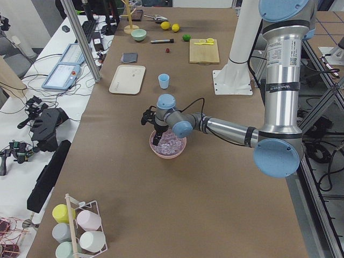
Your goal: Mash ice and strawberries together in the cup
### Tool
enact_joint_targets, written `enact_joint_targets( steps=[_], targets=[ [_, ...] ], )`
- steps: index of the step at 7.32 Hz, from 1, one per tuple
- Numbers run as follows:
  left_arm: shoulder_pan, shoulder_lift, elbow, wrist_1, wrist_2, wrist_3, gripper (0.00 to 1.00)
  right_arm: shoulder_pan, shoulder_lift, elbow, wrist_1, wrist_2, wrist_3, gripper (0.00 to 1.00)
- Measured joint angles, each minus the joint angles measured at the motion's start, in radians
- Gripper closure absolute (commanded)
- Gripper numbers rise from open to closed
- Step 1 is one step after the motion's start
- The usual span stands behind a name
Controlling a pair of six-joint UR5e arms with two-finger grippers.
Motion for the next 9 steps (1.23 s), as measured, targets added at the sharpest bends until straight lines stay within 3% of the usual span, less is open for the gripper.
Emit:
enact_joint_targets(
  steps=[1, 2, 5, 9],
  targets=[
    [0.002, 0.0, 0.0, 0.0, 0.0, 0.0, 0.03, 0.0, 0.0, 0.0, 0.0, 0.0, 0.0, 0.0],
    [0.002, 0.0, 0.0, 0.0, 0.0, 0.0, 0.1, 0.0, 0.0, 0.0, 0.0, 0.0, 0.0, 0.0],
    [0.002, 0.0, -0.004, 0.0, -0.001, -0.002, 0.45, 0.0, 0.001, 0.001, 0.0, 0.0, 0.0, 0.0],
    [0.003, 0.002, -0.016, -0.001, -0.006, -0.001, 0.49, -0.001, 0.003, -0.001, 0.0, -0.001, 0.0, 0.0]
  ],
)
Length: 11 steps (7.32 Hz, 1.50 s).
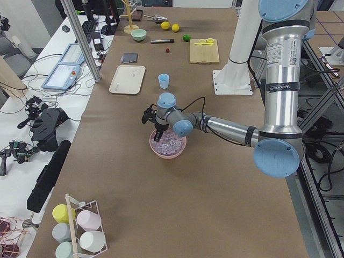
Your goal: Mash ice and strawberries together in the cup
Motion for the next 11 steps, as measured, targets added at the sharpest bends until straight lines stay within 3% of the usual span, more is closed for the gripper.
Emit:
enact_joint_targets(
  steps=[1, 2, 3, 4, 11],
  targets=[
    [0.0, 0.001, -0.003, 0.0, -0.003, 0.0, 0.56, 0.0, 0.001, -0.001, 0.0, 0.0, 0.0, 0.0],
    [0.0, 0.004, -0.009, -0.001, -0.005, 0.0, 0.57, 0.0, 0.001, -0.002, 0.0, -0.001, 0.0, 0.0],
    [-0.002, 0.008, -0.023, 0.0, -0.006, 0.001, 0.22, 0.0, 0.002, -0.004, 0.0, 0.0, 0.0, 0.0],
    [-0.005, 0.015, -0.038, 0.001, -0.006, 0.001, 0.07, 0.0, 0.003, -0.008, 0.0, 0.0, 0.0, 0.0],
    [0.003, -0.009, 0.009, 0.002, 0.007, 0.005, 0.04, 0.0, 0.003, -0.026, 0.0, 0.001, -0.001, 0.0]
  ],
)
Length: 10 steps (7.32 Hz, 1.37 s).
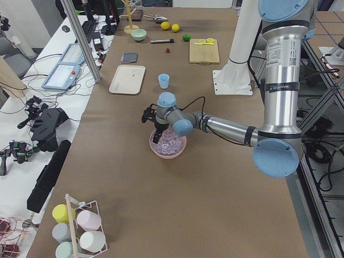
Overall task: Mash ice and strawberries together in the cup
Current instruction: 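Close the left gripper on an ice cube and lift it from the bowl, then carry the ice cube with the left gripper over the light-blue cup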
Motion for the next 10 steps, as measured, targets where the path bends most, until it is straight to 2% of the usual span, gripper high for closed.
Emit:
enact_joint_targets(
  steps=[3, 4, 5, 7, 10],
  targets=[
    [0.008, -0.016, 0.031, -0.001, 0.0, 0.0, 0.04, 0.0, -0.002, 0.0, 0.0, -0.002, 0.0, 0.0],
    [0.012, -0.018, 0.035, -0.001, 0.0, 0.0, 0.13, 0.0, -0.002, 0.001, 0.0, -0.002, 0.0, 0.0],
    [0.015, -0.019, 0.035, -0.002, 0.0, -0.001, 0.38, 0.0, -0.002, 0.001, 0.001, -0.002, 0.0, 0.0],
    [0.016, -0.018, 0.032, -0.002, 0.0, -0.002, 0.71, 0.0, -0.002, 0.004, 0.001, -0.001, 0.001, 0.0],
    [0.016, -0.01, 0.014, -0.002, -0.002, 0.0, 0.94, 0.0, -0.002, 0.005, 0.002, 0.0, 0.001, 0.0]
  ],
)
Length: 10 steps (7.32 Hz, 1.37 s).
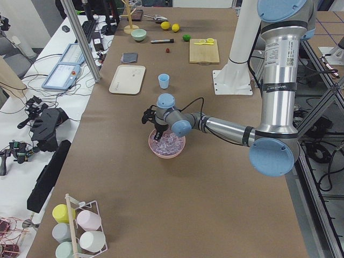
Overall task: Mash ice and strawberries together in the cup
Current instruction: 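Carry the ice cube with the left gripper over the light-blue cup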
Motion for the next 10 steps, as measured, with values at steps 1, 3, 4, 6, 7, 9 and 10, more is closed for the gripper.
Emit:
enact_joint_targets(
  steps=[1, 3, 4, 6, 7, 9, 10],
  targets=[
    [-0.002, 0.005, -0.012, 0.0, -0.003, 0.001, 1.0, 0.0, 0.0, -0.001, 0.0, 0.0, 0.0, 0.0],
    [-0.009, 0.029, -0.055, 0.002, -0.009, 0.002, 1.0, 0.0, 0.001, -0.002, 0.0, 0.0, 0.0, 0.0],
    [-0.013, 0.054, -0.088, 0.003, -0.011, 0.004, 1.0, 0.0, 0.001, -0.003, 0.0, -0.001, 0.0, 0.0],
    [-0.046, 0.104, -0.158, 0.004, -0.012, 0.006, 1.0, 0.0, 0.002, -0.003, 0.0, 0.0, 0.0, 0.0],
    [-0.062, 0.102, -0.182, 0.005, -0.012, 0.003, 1.0, 0.0, 0.002, -0.003, 0.0, -0.001, 0.0, 0.0],
    [-0.066, 0.006, -0.2, 0.004, -0.019, -0.068, 1.0, 0.0, 0.002, -0.001, 0.0, 0.0, -0.001, 0.0],
    [-0.042, -0.079, -0.196, 0.005, -0.023, -0.179, 1.0, 0.0, 0.002, -0.001, 0.0, 0.0, 0.0, 0.0]
  ],
)
